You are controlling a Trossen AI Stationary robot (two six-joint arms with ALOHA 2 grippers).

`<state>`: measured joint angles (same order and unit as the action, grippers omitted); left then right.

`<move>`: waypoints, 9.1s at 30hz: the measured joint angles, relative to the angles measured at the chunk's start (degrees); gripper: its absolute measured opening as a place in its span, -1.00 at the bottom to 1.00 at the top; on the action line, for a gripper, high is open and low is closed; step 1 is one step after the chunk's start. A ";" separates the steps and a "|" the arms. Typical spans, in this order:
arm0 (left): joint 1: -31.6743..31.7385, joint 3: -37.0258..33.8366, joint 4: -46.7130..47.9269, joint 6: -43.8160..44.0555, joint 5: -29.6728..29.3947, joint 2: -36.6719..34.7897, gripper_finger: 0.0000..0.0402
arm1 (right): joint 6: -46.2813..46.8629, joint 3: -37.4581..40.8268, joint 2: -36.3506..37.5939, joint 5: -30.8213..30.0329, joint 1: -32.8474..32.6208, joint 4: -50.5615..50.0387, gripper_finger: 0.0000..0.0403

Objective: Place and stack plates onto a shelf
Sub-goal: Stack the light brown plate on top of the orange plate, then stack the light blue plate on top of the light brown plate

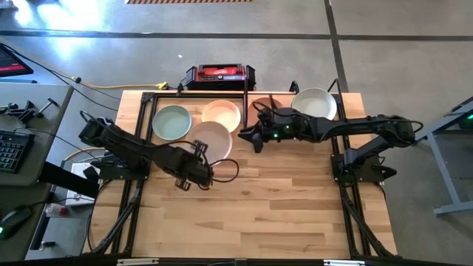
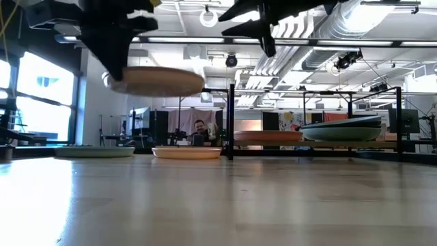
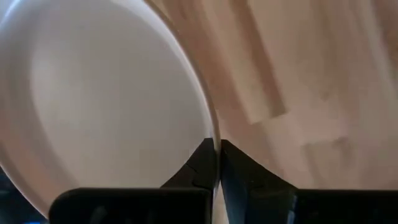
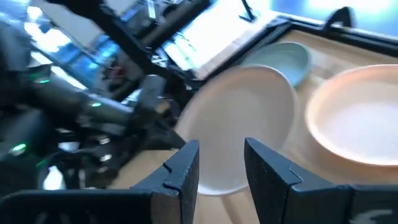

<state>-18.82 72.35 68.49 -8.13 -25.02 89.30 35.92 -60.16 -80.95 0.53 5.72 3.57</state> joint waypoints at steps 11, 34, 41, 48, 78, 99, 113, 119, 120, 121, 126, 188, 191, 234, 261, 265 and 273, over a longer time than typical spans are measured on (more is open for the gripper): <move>-3.10 3.57 1.68 -17.76 -17.29 0.00 -0.99 | 7.16 -9.67 0.00 -8.01 -0.41 -21.53 -0.45; -3.10 3.57 -2.19 -25.16 -24.41 0.00 -0.98 | 9.27 -9.67 -0.41 -14.09 -3.58 -21.35 -0.45; -3.07 3.57 -4.32 -25.60 -25.28 0.00 -0.98 | 10.60 -9.67 -0.44 -16.16 -3.50 -21.35 -0.50; -3.07 3.57 -5.75 -25.29 -25.04 0.00 -0.98 | 12.99 -9.67 -0.44 -16.83 -3.51 -21.35 -0.88; -2.16 3.60 -7.28 -11.99 -18.22 0.00 -0.47 | 16.64 -9.60 -0.50 -16.60 -3.50 -22.70 -0.99; -3.86 7.27 -4.77 8.83 -21.93 -6.63 -0.32 | 15.04 -9.62 5.42 -17.04 3.87 -25.61 -0.99; -3.84 7.25 -4.10 20.87 -22.48 -14.23 -0.34 | 8.97 -9.62 13.26 -13.85 17.14 -33.79 -1.00; -3.84 7.25 -3.65 24.46 -22.24 -14.99 -0.35 | 5.23 -9.62 13.53 -7.53 26.34 -39.59 -1.00; -3.84 7.25 -3.63 24.60 -22.24 -15.02 -0.35 | 4.71 -9.61 13.45 -6.50 27.93 -40.77 -1.00; -3.84 7.25 -3.65 24.60 -22.14 -15.00 -0.35 | 4.21 -9.41 13.44 -5.75 29.41 -41.35 -1.00; -3.82 7.25 -3.65 24.72 -22.05 -15.00 -0.35 | 3.13 -8.33 13.28 -0.96 35.91 -44.01 -1.00; -3.53 7.25 -3.65 29.06 -22.08 -14.95 -0.35 | 2.63 -8.29 -9.16 1.07 38.86 -45.75 -0.58; -3.37 7.25 -3.65 29.06 -22.07 -14.95 -0.35 | 2.65 -8.29 -8.96 5.63 39.04 -45.74 -0.58; 39.65 -23.29 -16.55 27.49 2.15 -14.47 -0.35 | 5.05 -8.36 -2.93 12.39 10.29 -45.51 -0.58; 45.08 -33.39 -24.46 30.48 8.85 -13.97 -0.35 | 5.11 -8.36 -2.95 12.42 10.29 -45.74 -0.58; 45.05 -33.39 -25.49 29.50 9.86 -11.16 -0.35 | 5.38 -8.36 -2.95 12.42 10.29 -45.73 -0.58; 45.05 -33.27 -25.66 29.99 9.43 -3.59 -0.35 | 6.32 -8.36 -2.95 12.44 10.29 -45.73 -0.58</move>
<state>26.23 39.08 42.83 21.85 -15.59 85.71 42.24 -68.51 -83.90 12.97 16.01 -42.15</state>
